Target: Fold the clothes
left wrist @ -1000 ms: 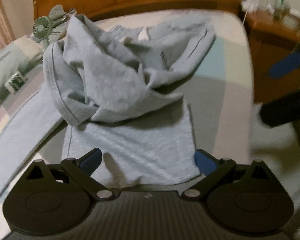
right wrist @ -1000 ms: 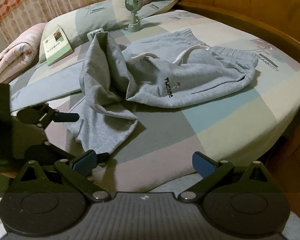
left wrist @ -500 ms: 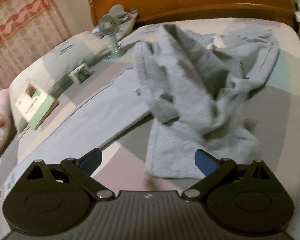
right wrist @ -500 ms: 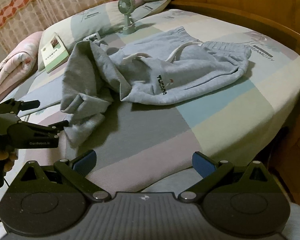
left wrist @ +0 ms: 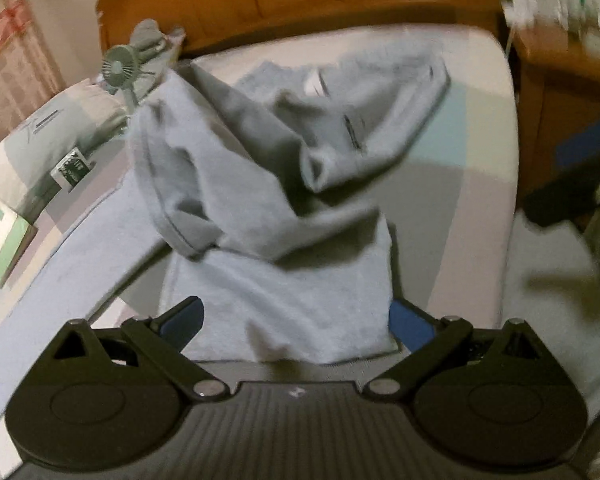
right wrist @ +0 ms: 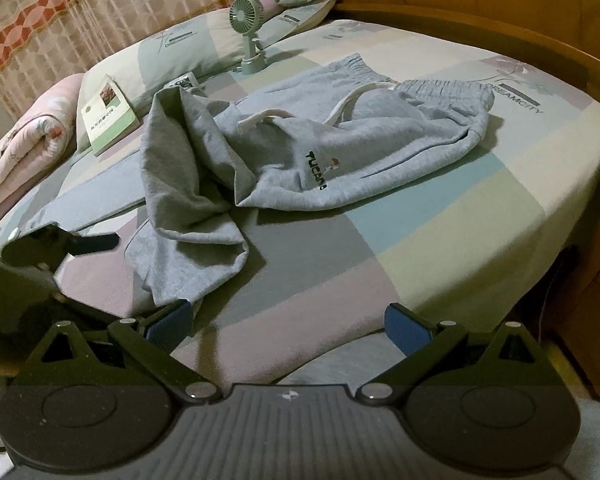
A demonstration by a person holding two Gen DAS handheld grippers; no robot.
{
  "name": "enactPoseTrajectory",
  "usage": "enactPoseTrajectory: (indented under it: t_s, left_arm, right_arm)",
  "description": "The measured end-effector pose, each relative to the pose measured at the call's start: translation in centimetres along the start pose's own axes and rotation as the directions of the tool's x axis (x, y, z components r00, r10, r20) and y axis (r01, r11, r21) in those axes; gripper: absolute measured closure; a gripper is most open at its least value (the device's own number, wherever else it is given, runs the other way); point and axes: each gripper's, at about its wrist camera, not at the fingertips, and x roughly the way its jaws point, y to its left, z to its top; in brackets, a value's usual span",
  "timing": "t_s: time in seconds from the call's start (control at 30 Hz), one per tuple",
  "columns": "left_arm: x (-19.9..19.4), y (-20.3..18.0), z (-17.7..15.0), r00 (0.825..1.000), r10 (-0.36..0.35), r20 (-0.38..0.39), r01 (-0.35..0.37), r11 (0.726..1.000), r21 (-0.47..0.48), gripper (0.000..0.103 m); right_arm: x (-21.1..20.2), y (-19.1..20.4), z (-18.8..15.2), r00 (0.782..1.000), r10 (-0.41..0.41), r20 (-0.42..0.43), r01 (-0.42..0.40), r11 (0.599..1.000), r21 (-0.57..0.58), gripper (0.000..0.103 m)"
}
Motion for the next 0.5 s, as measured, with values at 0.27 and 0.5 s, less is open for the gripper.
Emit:
enactPoseTrajectory:
  t_s: [0.27,0.5]
  left_arm:
    - [-0.3,-0.1,0.6,0.989,0.142,0.051,-0.139,0.988,-0.061,0.004]
    - [0.5,-0.2,0.6,0.984,0.178,0.025,-0.177,0.983,-0.044,0.004]
  right_arm:
    - [-0.5,-0.8,-0.2,1.0,0.003,0.016,-0.003,1.0,0.029,0.0]
    - [-0.7,-0.9,-0.3,0.999,0.024,0.021,-0.025,0.999,0.023,0.0]
